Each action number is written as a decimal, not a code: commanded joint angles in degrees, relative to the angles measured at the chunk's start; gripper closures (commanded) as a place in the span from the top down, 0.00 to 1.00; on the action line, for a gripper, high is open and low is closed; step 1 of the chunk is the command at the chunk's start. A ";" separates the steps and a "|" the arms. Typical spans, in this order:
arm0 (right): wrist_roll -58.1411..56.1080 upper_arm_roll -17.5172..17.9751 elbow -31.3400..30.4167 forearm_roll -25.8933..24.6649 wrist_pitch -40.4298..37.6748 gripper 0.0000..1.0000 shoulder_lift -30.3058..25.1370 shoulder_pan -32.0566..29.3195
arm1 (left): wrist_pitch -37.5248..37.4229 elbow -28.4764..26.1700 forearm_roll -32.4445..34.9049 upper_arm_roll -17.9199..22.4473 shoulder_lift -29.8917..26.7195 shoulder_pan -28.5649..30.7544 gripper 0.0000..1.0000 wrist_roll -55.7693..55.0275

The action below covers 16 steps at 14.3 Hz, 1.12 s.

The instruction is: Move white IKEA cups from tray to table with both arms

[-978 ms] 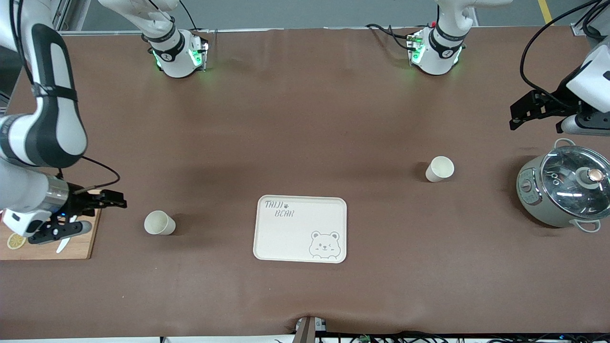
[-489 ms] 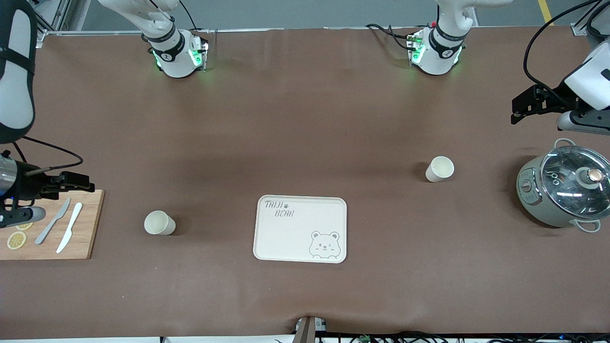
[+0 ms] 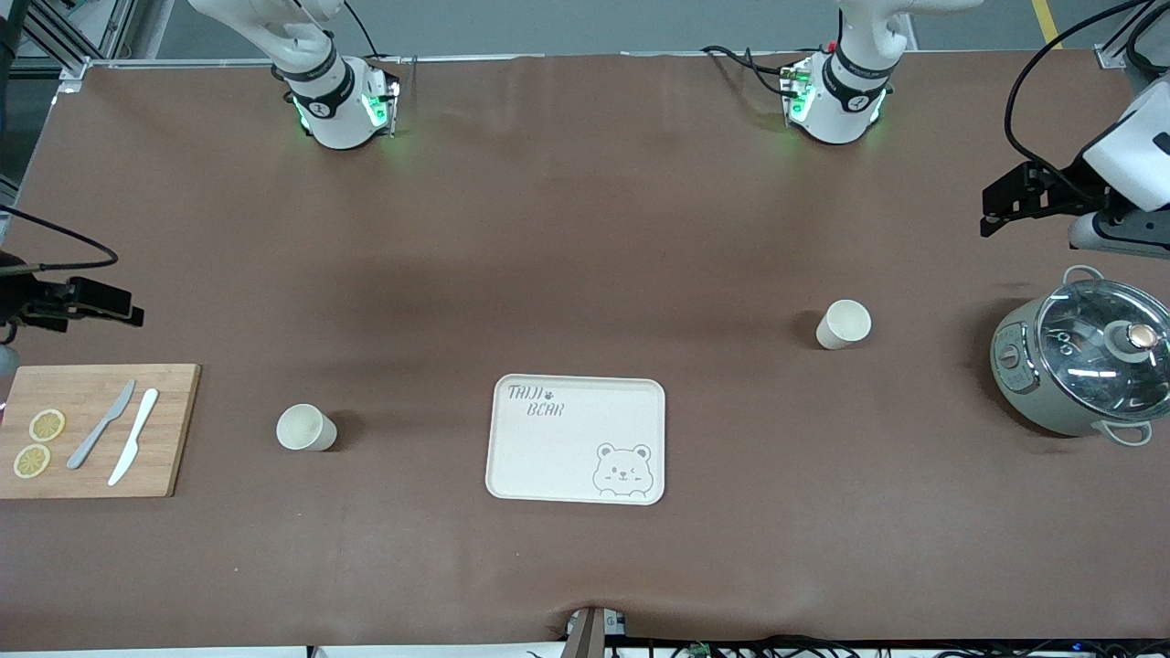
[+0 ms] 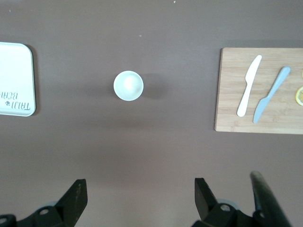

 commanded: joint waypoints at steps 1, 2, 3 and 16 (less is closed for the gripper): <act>1.55 0.46 -0.56 -1.17 -2.21 1.00 -2.67 -0.58 | -1.13 0.60 -0.29 0.11 -0.42 0.24 1.00 0.87; 1.37 0.37 -0.65 -1.25 -3.35 1.00 -3.37 -0.67 | -1.13 0.60 -0.29 0.11 -0.42 0.24 1.00 0.78; 1.37 0.37 -1.00 -1.43 -3.54 1.00 -3.90 -0.76 | -1.13 0.60 -0.29 0.11 -0.42 0.24 1.00 0.78; 1.19 0.63 -1.53 -2.48 -3.54 1.00 -4.52 -2.08 | -1.13 0.51 -0.29 -0.24 -0.33 0.24 1.00 0.43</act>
